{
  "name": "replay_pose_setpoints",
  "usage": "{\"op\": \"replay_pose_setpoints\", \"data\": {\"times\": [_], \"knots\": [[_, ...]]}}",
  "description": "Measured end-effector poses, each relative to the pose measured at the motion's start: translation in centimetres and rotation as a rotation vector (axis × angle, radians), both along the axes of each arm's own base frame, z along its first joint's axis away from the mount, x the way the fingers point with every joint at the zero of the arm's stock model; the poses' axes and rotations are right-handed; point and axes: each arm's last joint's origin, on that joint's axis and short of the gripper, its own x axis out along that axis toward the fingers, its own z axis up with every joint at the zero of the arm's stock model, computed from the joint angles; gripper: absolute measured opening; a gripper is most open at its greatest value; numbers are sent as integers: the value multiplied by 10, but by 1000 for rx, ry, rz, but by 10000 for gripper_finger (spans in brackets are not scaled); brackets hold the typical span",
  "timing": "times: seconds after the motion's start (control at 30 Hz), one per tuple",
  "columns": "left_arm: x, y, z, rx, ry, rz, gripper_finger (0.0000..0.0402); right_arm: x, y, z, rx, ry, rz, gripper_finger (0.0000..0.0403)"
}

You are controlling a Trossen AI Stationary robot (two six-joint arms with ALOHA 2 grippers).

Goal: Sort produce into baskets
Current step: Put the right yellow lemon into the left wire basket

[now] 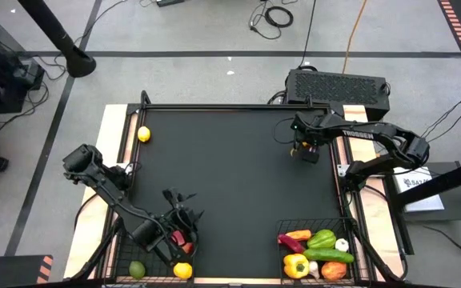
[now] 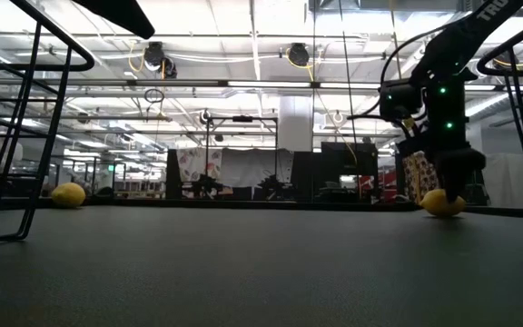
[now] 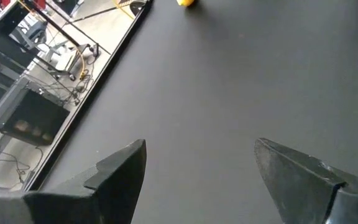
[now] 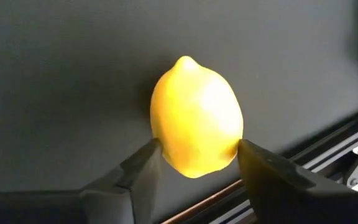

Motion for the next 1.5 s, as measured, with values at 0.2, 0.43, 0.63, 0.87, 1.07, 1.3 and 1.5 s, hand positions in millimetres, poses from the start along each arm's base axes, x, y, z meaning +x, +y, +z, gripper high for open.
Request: {"op": "replay_pose_setpoints", "data": {"times": [0.2,0.43,0.63,0.87,1.07,1.3,1.5], "knots": [[3,4,0,0,0,16,306,2,6,1,83,-31,27,169],[8,10,0,13,12,28,306,7,14,2,106,-45,73,158],[10,13,0,16,15,38,306,15,20,8,150,-72,101,157],[12,16,0,14,14,52,306,30,32,20,244,-159,144,157],[12,17,0,14,14,54,306,38,45,20,311,-209,168,157],[12,17,0,13,13,54,306,40,50,20,225,-168,153,198],[12,17,0,12,12,55,306,45,55,21,171,-151,260,303]]}}
